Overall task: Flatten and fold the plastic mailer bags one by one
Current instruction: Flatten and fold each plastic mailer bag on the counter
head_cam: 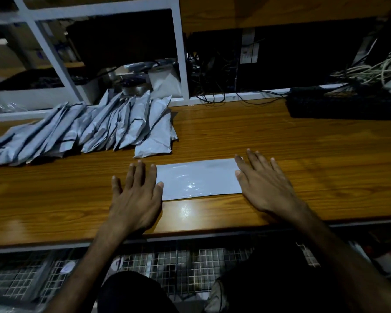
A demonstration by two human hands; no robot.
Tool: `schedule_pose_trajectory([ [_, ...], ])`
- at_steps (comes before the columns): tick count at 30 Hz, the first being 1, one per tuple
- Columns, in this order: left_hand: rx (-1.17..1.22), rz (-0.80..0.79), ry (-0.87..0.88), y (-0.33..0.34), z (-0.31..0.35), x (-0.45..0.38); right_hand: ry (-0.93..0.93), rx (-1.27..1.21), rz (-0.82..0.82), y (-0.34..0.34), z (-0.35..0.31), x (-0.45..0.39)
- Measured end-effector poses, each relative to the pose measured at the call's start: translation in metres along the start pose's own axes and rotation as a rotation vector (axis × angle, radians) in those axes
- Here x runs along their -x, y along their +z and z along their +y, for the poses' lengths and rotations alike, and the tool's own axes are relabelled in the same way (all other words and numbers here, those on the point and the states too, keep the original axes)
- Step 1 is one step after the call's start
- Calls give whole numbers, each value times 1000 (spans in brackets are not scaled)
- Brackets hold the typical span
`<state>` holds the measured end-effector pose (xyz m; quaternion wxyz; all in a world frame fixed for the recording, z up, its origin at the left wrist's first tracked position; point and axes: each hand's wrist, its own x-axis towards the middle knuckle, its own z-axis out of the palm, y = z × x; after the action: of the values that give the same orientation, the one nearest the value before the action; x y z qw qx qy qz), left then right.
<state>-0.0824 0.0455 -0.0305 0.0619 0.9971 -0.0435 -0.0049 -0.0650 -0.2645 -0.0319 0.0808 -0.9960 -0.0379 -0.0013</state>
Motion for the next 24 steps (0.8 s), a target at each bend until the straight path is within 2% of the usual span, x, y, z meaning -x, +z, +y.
schedule_pose_trajectory([
  [10,26,113,-27,0,-12,2,36,-15,37,-5,14,-3],
  [14,87,262,-27,-3,6,6,45,-22,204,-10,-4,-2],
  [17,182,362,60,-4,37,4,-32,-117,253,-14,-39,1],
  [21,319,314,207,-4,78,-3,-227,-181,152,-1,-83,4],
  [24,352,218,245,4,85,-10,-262,-180,91,12,-89,3],
])
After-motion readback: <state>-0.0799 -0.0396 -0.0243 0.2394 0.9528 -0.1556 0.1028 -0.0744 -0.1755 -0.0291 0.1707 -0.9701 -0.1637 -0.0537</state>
